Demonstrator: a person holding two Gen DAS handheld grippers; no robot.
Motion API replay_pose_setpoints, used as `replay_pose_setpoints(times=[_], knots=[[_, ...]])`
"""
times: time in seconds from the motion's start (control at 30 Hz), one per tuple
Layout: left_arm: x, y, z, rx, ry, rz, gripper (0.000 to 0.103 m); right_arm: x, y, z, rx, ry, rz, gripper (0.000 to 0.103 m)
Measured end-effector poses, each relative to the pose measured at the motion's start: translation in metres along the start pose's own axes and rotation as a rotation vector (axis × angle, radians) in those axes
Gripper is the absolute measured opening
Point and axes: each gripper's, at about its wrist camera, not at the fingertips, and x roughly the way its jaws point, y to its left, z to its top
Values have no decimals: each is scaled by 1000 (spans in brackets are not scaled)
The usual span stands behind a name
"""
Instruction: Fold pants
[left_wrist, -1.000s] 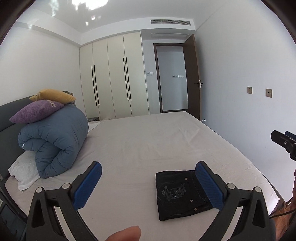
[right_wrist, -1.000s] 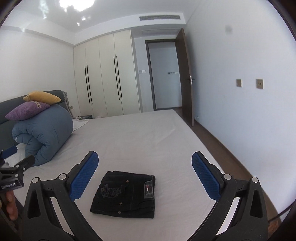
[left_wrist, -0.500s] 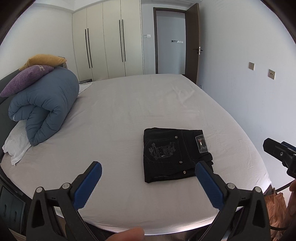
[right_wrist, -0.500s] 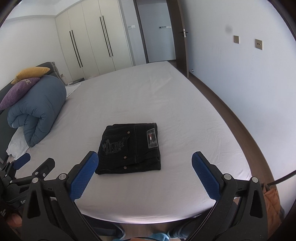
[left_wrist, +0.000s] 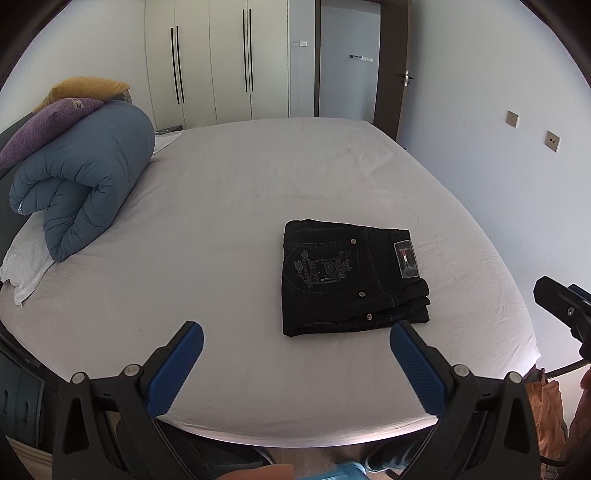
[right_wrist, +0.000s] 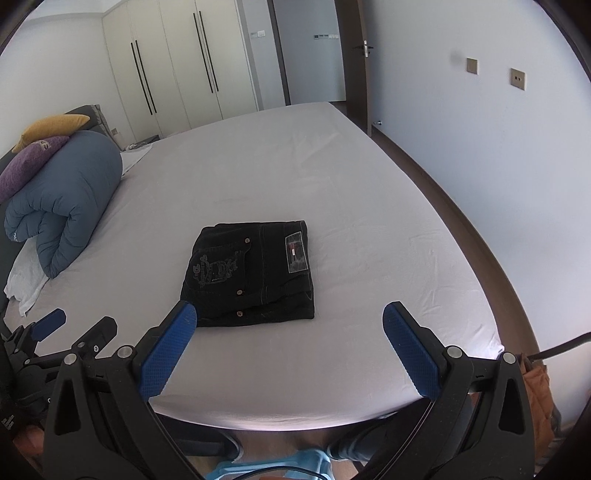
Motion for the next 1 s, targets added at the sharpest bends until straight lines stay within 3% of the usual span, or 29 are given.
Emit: replay_pose_setpoints(times=[1.0], knots=[[8,-1,-2,-10,25,0,103,9,10,-2,-29,27,13,103]])
